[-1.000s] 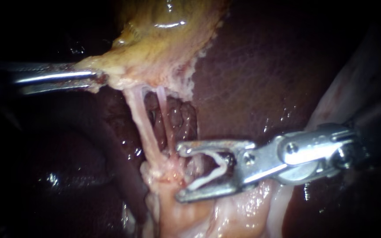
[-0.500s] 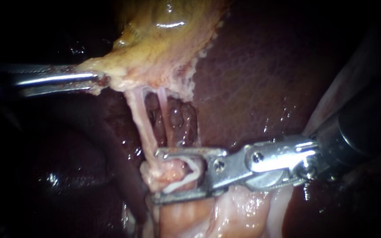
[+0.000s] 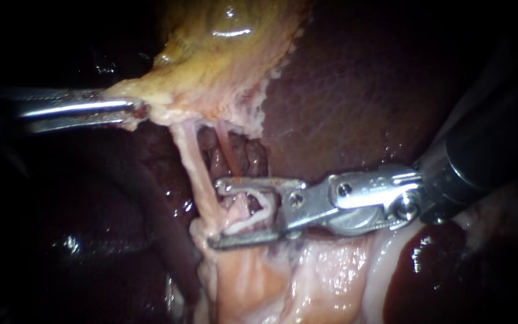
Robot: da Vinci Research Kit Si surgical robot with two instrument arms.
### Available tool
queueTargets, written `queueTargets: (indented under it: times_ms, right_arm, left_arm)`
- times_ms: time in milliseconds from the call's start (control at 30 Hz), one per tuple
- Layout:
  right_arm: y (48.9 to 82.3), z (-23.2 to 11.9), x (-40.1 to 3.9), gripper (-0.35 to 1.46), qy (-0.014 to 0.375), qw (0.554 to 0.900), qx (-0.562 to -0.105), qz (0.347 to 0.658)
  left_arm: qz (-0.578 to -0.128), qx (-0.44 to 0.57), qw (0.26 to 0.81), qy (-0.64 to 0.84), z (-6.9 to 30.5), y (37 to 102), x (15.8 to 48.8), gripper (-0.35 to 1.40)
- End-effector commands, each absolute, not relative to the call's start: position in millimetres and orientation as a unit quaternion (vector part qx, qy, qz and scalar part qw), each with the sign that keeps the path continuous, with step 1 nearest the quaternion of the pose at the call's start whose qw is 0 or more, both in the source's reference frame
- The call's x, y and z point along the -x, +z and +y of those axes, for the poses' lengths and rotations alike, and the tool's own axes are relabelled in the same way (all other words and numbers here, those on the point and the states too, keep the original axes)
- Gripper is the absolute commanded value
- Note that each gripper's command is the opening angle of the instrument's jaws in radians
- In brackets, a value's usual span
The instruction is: Clipping first clip left tube
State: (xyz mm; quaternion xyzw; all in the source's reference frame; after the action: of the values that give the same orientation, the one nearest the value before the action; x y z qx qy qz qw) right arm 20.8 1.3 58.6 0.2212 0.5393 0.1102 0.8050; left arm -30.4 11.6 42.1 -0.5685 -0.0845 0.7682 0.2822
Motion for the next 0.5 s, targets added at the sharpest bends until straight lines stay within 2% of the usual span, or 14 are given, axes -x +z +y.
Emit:
queueTargets:
  times_ms: [33,500]
  right_arm:
    - [58.6,1.3,-21.1,0.50,0.111,0.804,-0.221,0.540]
    - [59.1,0.0,-25.6,0.50,0.098,0.792,-0.237,0.554]
  left_arm:
    - [-0.085,0.568,0.282,0.768,11.6,42.1,30.4,-0.35]
    - [-0.084,0.568,0.283,0.768,11.6,42.1,30.7,-0.35]
